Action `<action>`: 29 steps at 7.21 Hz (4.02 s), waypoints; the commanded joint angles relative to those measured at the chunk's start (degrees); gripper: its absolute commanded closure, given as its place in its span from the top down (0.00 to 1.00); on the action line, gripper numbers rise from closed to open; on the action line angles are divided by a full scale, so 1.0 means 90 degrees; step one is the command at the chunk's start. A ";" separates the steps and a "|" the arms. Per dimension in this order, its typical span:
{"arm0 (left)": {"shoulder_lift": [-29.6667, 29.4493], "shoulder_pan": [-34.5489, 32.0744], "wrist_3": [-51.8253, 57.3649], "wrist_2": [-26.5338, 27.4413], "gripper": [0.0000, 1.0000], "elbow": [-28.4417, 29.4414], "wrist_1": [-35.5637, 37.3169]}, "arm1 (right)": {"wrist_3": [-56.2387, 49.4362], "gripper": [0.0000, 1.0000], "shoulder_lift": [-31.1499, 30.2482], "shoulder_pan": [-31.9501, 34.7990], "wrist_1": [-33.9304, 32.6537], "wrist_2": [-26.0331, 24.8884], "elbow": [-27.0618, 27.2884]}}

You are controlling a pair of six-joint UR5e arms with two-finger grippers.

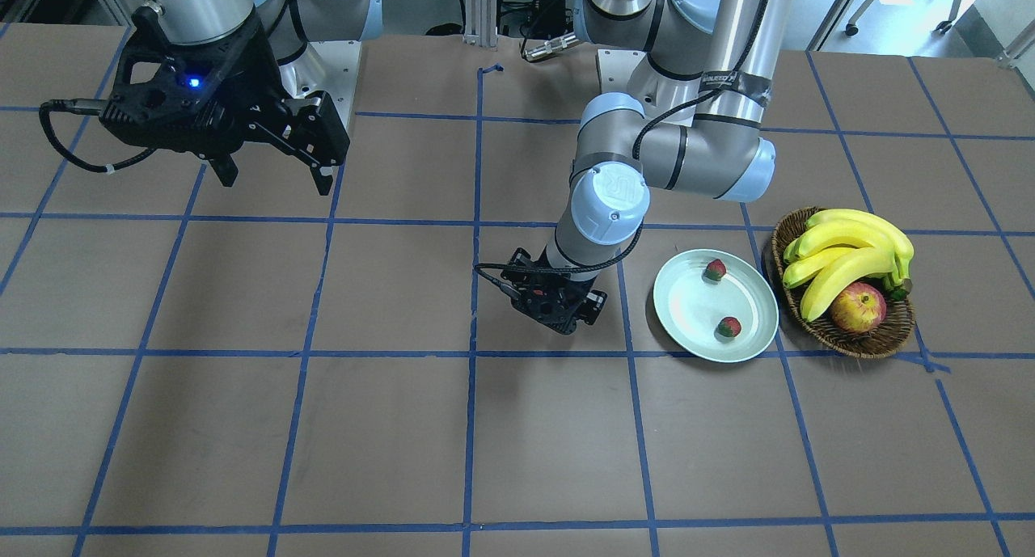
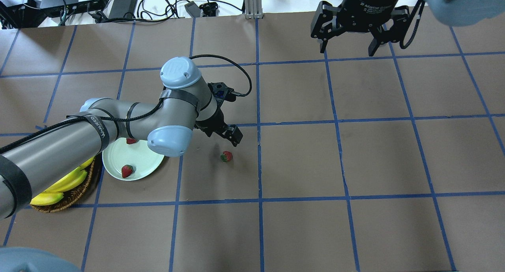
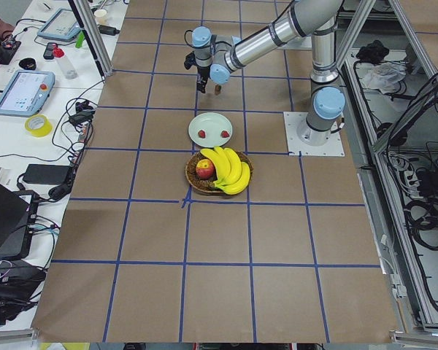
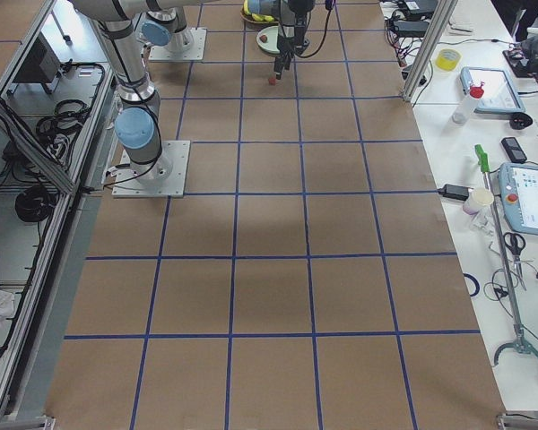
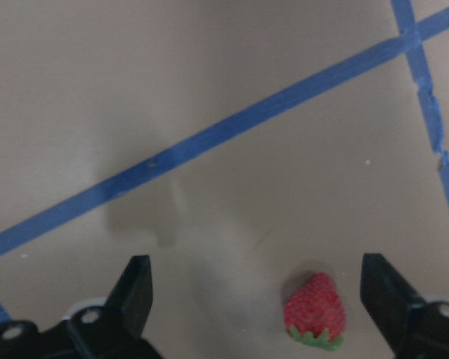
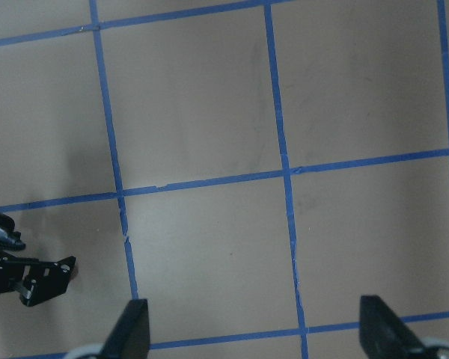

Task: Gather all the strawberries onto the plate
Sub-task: 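Reach the left gripper to the last strawberry while the right arm returns to rest, then lower the left gripper and close it on the last strawberry, then carry the strawberry over the plate with the left gripper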

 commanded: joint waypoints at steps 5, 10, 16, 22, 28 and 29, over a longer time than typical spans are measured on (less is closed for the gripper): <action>-0.0016 -0.0492 -0.0749 0.0549 0.95 -0.0219 -0.0014 | -0.0260 1.00 -0.0033 -0.0005 -0.0235 -0.0091 0.0128; -0.0046 -0.0541 -0.0632 0.0637 0.82 -0.0209 -0.0014 | -0.0251 1.00 -0.0033 -0.0005 -0.0235 -0.0180 0.0128; -0.0027 -0.0532 -0.0622 0.0872 0.47 -0.0277 -0.0024 | -0.0251 1.00 -0.0024 0.0004 -0.0235 -0.0180 0.0128; 0.0489 0.0597 -0.0622 0.0862 0.01 0.0102 -0.0511 | -0.0251 1.00 -0.0024 0.0004 -0.0235 -0.0180 0.0128; 0.0842 0.2396 -0.0028 0.1311 0.00 0.0221 -0.0854 | -0.0251 1.00 -0.0033 0.0014 -0.0235 -0.0160 0.0128; 0.0833 0.2524 0.0080 0.1330 0.00 0.0143 -0.0854 | -0.0251 1.00 -0.0033 0.0014 -0.0235 -0.0160 0.0128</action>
